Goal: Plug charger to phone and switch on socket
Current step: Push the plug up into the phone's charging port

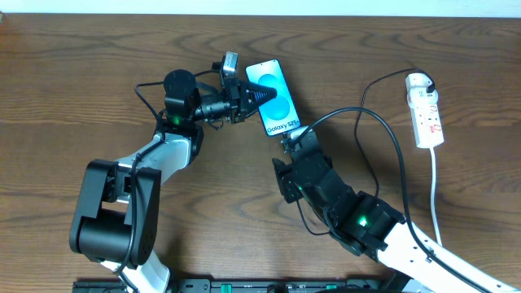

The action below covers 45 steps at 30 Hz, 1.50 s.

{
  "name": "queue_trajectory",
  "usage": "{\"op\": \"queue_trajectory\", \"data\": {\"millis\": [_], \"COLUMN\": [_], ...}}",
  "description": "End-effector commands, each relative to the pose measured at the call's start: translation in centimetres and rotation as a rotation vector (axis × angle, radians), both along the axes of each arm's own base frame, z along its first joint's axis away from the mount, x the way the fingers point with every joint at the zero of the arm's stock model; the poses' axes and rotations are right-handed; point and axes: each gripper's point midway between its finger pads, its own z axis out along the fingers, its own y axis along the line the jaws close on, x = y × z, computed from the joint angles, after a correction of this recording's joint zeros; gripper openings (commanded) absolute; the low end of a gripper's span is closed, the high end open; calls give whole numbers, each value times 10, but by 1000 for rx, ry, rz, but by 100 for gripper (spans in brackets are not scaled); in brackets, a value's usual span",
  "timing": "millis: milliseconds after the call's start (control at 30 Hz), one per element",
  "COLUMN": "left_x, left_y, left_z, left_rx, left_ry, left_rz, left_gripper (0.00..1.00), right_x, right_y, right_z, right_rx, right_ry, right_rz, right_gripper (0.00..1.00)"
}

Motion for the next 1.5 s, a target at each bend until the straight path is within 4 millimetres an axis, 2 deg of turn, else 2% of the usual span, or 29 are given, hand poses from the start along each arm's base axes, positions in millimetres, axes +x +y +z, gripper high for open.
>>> {"op": "queue_trajectory", "data": {"millis": [0, 33, 67, 300, 400, 533, 767, 1067, 1267, 1433, 1467], "left_x": [4, 4, 4, 3, 1, -4, -18, -47, -55, -44, -39], "left_y": [0, 0, 0, 0, -1, -2, -8, -36, -37, -35, -34], "left_z": [17, 17, 17, 17, 17, 17, 17, 16, 5, 6, 6], "left_rx": [-6, -6, -6, -6, -6, -5, -6, -8, -1, 2, 3], "left_ry": [-73, -73, -73, -73, -74, -81, -85, -107, -91, -96, -96], "left_rz": [2, 2, 2, -4, -14, -44, -118, -249, -263, -198, -175], "left_gripper": [7, 7, 7, 8, 7, 7, 7, 8, 7, 7, 7], "right_x": [8, 9, 9, 15, 19, 23, 35, 51, 56, 42, 39], "right_y": [-3, -3, -4, 1, 6, 10, 9, 8, 0, 4, 4], "right_z": [13, 12, 11, -7, -7, -1, 6, 22, 21, 4, 1], "right_rx": [32, 31, 28, -6, 7, 36, 83, 165, 160, 135, 130], "right_ry": [-41, -40, -37, -10, -21, -43, -53, -91, -83, 2, 17], "right_rz": [-53, -56, -58, -60, -60, -62, -65, -60, -81, -24, -16], "right_gripper": [45, 35, 32, 24, 16, 1, 1, 1, 2, 21, 29]}}
